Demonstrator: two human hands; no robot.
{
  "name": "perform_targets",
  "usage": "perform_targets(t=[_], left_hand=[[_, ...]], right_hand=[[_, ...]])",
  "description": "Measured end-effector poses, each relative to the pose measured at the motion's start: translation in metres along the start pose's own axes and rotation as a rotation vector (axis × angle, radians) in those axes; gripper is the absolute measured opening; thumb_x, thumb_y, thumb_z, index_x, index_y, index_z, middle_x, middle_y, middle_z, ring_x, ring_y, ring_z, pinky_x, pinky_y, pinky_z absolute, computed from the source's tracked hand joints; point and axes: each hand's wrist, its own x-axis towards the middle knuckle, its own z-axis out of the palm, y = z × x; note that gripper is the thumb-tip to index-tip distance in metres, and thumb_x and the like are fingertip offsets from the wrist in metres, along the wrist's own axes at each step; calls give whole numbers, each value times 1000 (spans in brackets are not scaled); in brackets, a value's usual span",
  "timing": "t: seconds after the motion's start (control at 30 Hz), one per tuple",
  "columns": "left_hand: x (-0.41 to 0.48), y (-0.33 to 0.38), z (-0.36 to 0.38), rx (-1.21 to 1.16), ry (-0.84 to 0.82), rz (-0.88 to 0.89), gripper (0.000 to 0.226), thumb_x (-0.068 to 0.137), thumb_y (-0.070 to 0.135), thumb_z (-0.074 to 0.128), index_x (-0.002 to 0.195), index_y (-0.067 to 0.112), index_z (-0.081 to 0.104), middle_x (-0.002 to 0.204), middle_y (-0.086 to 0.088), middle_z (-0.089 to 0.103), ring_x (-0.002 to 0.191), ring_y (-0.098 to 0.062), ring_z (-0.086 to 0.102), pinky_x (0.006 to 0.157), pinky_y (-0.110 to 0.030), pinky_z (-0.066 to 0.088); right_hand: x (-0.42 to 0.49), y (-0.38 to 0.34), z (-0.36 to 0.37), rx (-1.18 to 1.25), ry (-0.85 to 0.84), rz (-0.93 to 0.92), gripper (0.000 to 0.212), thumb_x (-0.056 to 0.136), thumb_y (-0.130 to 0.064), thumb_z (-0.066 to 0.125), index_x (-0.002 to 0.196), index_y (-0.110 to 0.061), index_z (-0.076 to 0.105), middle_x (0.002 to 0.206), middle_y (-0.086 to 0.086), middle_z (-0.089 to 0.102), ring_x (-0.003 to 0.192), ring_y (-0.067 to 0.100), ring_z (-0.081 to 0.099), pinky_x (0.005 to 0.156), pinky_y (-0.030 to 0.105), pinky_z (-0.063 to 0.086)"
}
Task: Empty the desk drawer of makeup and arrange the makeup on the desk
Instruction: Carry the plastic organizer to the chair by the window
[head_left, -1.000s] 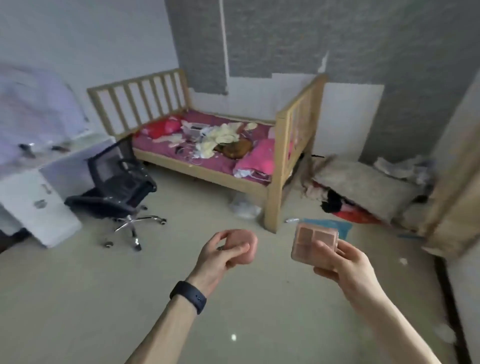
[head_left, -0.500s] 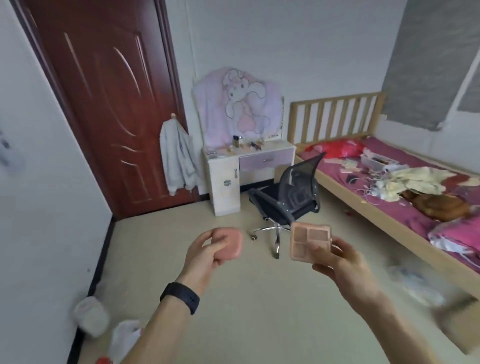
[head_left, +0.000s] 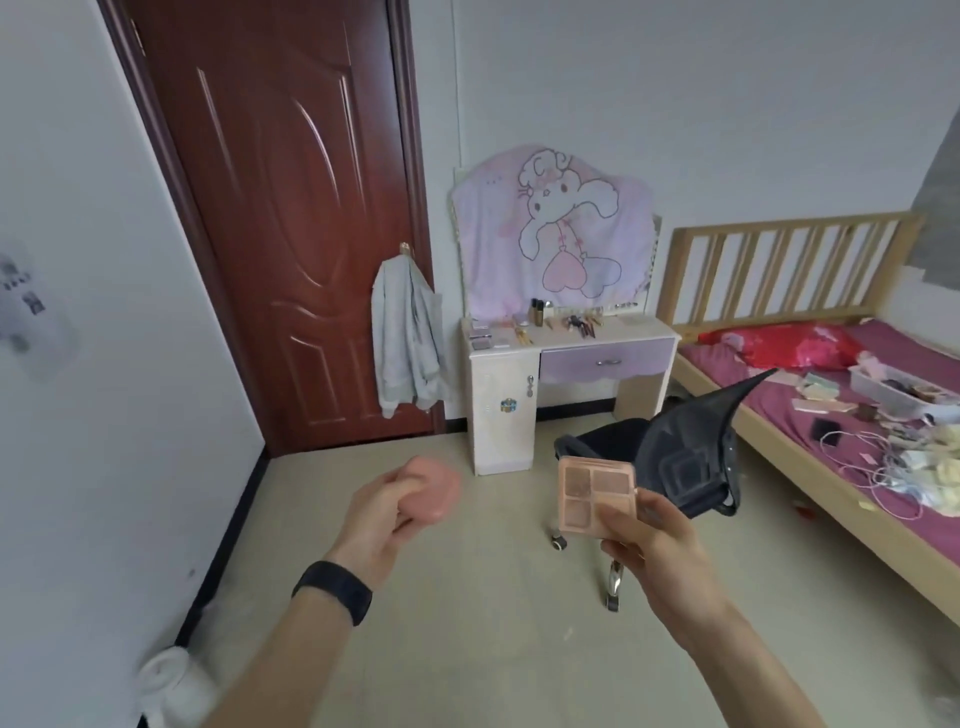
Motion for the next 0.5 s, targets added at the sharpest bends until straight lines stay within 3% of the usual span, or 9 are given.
perform_targets(t=[0.1,0.27,0.37,0.5], left_hand=[[65,9,30,-12,8,-26,17,91,9,64,104,18,67,104,-2,72,98,-19,68,72,-29,54],[167,22,65,-21,6,-58,22,90,8,65,111,16,66,108,-5,71,104,-24,67,75,-31,55],[228,26,83,-39,14,-73,21,90,8,65,110,16,65,110,-5,69,106,-27,65,75,-33,55],[323,33,102,-64,21,-102,20,91,7,64,110,11,65,106,-6,70,105,-28,64,74,-34,55]], right_hand=[[72,-11,-1,31,2,20,18,93,-2,65,111,-6,65,90,4,78,79,16,73,66,21,58],[182,-18,3,25,13,80,21,94,-4,65,114,-6,66,106,16,75,94,29,69,77,34,55],[246,-12,6,-11,32,118,21,94,-7,66,115,-9,66,106,15,75,101,33,70,78,36,57],[347,0,21,-73,54,145,19,94,-8,66,112,-12,68,107,12,75,108,35,68,93,48,54]])
